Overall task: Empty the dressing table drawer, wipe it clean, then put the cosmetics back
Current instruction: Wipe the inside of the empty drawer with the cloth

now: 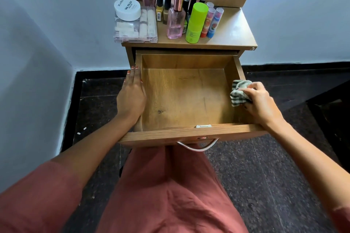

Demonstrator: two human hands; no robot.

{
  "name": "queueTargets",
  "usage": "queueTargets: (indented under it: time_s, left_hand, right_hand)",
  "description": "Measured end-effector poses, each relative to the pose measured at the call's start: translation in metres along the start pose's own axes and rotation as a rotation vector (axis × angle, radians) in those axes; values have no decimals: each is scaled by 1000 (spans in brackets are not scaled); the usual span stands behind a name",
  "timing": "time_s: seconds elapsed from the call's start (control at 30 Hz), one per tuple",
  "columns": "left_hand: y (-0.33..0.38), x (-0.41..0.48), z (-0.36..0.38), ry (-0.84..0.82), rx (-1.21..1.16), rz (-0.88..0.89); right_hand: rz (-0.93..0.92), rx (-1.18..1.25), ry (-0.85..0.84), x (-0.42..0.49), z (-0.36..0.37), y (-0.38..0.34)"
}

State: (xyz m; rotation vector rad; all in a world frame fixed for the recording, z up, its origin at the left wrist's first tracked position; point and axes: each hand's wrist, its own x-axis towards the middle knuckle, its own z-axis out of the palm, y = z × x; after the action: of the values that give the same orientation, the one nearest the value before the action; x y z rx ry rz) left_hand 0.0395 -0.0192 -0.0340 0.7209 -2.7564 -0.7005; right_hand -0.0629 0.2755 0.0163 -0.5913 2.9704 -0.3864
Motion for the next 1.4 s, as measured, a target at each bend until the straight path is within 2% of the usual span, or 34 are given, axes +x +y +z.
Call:
queueTargets:
  time_s: [0.13,0.23,0.4,0.73,0.9,1.1,1.4]
  left_hand:
    - [2,1,-2,-16,13,-13]
    - [3,1,-4,-20,26,-17]
    - [2,1,-5,-17,36,-22]
    - [2,1,-4,-23,29,-21]
    - [3,0,-4,-26,27,-17]
    - [3,1,-4,-21,17,-27]
    - [2,1,-3,-11,25,-18]
  right_hand:
    - [-33,57,102,34,1,-7]
    - [-16,117,112,60,-2,-15]
    - [56,110,6,68,-4,-12]
    - [116,-26,-158,-15,-6,2]
    - [96,-6,-199,-30,-10,6]
    - [34,-43,-138,-3,6,8]
    - [70,6,98,86,19,-8]
